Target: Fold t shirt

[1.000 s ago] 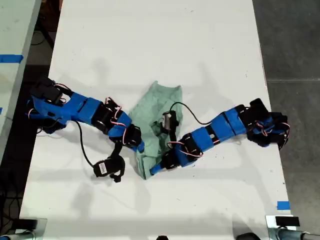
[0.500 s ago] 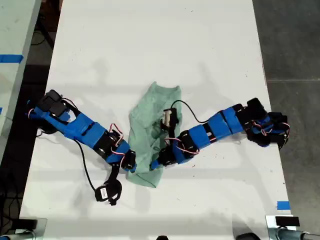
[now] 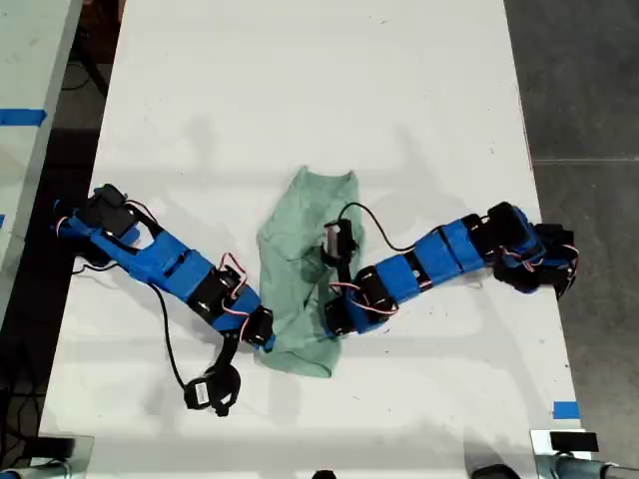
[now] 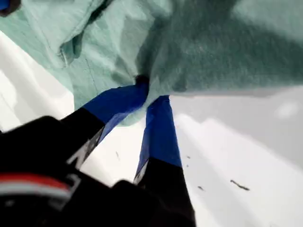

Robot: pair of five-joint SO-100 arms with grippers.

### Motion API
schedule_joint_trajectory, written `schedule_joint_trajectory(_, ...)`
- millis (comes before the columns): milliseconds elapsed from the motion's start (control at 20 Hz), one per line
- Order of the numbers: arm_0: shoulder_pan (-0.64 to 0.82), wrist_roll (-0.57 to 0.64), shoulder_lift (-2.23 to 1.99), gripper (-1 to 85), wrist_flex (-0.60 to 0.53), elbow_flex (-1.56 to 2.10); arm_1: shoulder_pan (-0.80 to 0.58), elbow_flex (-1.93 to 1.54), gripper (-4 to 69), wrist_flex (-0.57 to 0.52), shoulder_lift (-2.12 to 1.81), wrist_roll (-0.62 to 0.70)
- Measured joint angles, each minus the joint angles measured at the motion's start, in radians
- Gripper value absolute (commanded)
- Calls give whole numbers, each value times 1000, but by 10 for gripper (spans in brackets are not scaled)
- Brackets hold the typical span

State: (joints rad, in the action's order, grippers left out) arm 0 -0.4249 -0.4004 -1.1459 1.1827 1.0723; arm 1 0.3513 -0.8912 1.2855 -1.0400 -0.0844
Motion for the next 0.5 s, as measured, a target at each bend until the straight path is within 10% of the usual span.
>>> schedule_joint_trajectory(350, 212, 163, -330, -2, 38, 0, -167, -216, 25, -107, -456, 160)
schedule_joint_trajectory(500, 377, 230, -364, 99, 52, 28, -325, -569, 199, -299, -698, 169)
